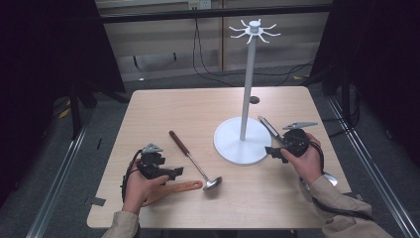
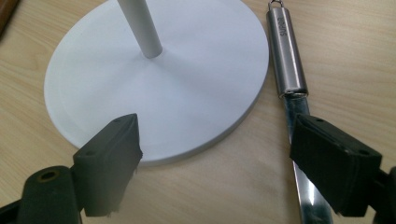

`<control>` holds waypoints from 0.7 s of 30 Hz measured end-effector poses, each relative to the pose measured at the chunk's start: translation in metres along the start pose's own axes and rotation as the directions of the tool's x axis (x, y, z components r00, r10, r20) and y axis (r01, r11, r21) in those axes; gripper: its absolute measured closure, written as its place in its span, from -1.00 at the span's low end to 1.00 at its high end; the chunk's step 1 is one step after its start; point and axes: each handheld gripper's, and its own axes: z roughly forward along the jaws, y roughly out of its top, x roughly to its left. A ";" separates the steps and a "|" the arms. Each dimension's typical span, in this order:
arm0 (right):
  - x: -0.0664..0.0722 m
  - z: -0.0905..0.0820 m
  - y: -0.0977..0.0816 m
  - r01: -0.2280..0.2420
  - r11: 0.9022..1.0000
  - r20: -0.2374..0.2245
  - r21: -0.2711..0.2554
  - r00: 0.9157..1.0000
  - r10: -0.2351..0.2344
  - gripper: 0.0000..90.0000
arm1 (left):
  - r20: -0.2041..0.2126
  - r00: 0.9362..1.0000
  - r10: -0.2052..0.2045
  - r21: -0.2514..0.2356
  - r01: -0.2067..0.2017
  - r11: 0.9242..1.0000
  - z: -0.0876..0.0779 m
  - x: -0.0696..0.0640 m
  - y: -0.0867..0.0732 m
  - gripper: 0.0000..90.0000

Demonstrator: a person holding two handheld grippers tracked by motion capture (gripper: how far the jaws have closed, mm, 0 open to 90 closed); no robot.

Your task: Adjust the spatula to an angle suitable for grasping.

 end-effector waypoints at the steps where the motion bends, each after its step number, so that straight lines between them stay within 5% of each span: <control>1: 0.000 0.000 0.001 -0.003 1.000 0.003 -0.001 1.000 0.003 -0.65 | 0.000 1.000 0.000 0.000 0.000 1.000 0.000 0.000 0.000 -0.76; 8: -0.004 0.001 0.008 -0.024 1.000 0.013 -0.006 1.000 0.025 -0.57 | -0.008 1.000 -0.025 -0.009 0.025 1.000 -0.002 0.001 -0.005 -0.76; 18: -0.016 0.004 0.021 -0.025 1.000 0.063 -0.007 0.998 0.026 -0.12 | -0.002 1.000 -0.028 -0.015 0.028 0.999 -0.002 -0.002 -0.006 -0.77; 21: -0.022 0.004 0.020 -0.020 1.000 0.084 0.019 0.996 0.019 0.34 | 0.000 1.000 -0.028 -0.009 0.028 1.000 -0.001 -0.002 -0.007 -0.77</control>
